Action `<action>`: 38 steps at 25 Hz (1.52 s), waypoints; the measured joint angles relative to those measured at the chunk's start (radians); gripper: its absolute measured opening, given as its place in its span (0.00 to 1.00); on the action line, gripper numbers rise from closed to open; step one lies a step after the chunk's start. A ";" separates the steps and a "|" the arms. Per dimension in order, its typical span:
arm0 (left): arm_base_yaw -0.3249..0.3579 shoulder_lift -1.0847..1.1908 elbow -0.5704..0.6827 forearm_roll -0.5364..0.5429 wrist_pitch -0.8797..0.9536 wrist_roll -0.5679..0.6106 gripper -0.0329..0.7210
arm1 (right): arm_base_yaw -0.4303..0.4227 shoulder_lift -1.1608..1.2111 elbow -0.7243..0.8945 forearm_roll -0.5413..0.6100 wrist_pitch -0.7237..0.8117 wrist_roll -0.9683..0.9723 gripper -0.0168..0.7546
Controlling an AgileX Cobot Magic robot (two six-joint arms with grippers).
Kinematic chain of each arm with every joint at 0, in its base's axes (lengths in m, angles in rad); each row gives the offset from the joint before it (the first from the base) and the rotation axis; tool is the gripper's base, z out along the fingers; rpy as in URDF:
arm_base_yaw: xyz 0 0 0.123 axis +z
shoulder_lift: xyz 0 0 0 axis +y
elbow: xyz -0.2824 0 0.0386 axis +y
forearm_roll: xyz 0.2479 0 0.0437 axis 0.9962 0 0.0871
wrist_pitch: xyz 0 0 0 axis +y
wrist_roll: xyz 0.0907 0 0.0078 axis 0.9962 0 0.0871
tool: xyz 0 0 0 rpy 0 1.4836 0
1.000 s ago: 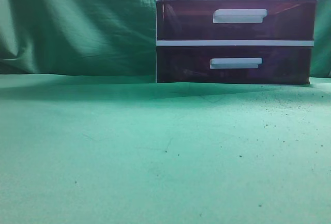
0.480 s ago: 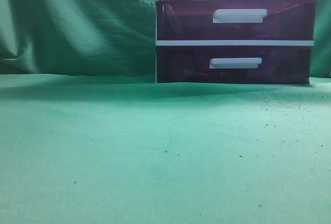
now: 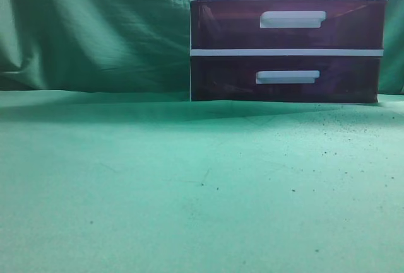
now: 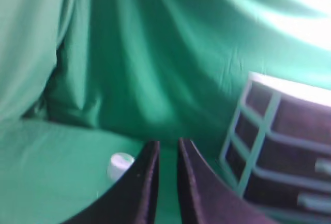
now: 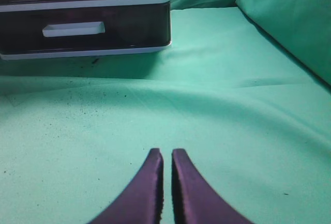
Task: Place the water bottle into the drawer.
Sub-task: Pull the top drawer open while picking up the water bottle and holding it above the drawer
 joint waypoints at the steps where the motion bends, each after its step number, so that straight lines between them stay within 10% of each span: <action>1: 0.000 0.036 -0.051 0.031 0.069 -0.002 0.14 | 0.000 0.000 0.000 0.000 0.000 0.000 0.09; 15: 0.000 0.469 -0.168 0.105 0.188 0.005 0.14 | 0.000 0.000 0.000 0.000 0.000 0.000 0.09; 20: 0.000 0.615 -0.168 0.105 0.162 0.005 0.73 | 0.000 0.000 0.000 0.000 0.000 0.000 0.09; 23: 0.000 0.696 -0.171 0.105 0.124 0.005 0.91 | 0.000 0.000 0.000 0.000 0.000 0.000 0.09; 38: 0.000 1.210 -0.282 0.105 -0.162 0.005 0.89 | 0.000 0.000 0.000 0.000 0.000 0.000 0.09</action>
